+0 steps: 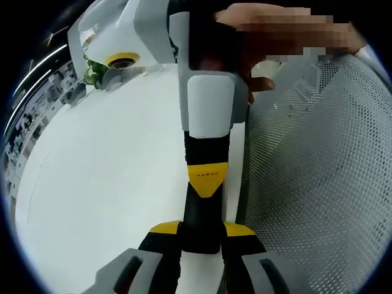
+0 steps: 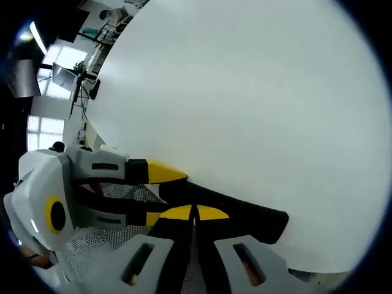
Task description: Press the specified remote control buttons in sequence, fully releasing each button before pressing the next.
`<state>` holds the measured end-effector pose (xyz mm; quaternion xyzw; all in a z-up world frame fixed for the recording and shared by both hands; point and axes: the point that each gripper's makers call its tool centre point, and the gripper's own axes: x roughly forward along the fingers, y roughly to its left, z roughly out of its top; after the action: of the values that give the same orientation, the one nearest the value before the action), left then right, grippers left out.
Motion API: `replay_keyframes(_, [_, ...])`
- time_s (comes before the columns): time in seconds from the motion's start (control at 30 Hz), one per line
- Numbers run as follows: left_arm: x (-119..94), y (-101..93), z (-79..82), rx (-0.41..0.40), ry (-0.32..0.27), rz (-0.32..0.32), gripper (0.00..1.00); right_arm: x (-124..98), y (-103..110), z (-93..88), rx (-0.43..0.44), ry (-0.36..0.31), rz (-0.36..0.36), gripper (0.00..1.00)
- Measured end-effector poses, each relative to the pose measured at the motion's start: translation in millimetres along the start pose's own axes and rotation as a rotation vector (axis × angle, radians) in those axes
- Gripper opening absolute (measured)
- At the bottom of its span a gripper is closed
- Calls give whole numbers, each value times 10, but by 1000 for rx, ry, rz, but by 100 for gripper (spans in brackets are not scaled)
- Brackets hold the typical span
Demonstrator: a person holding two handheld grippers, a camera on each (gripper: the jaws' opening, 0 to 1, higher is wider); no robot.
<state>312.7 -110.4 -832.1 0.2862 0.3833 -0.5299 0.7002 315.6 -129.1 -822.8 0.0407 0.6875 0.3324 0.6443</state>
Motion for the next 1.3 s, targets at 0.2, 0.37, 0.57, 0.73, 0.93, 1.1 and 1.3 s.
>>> replay_keyframes(0.2, [1,1,0,0,6,-1,25,6,-19,-2,-28,7,-23,0])
replay_keyframes(0.37, [4,0,3,-19,3,9,25,8,-22,-1,-25,7,-28,0])
replay_keyframes(0.57, [3,-1,4,-17,7,10,25,15,-37,26,5,-6,-16,0])
replay_keyframes(0.73, [4,5,3,-20,6,9,25,20,-10,35,-8,-6,-21,0])
replay_keyframes(0.93, [1,3,5,-20,13,9,25,16,-7,29,0,-7,-3,0])
replay_keyframes(1.1, [0,4,6,-18,6,5,25,8,3,22,-25,-7,-3,0])
replay_keyframes(1.3, [-1,4,7,-23,3,7,25,-3,1,5,-37,-10,-19,0])
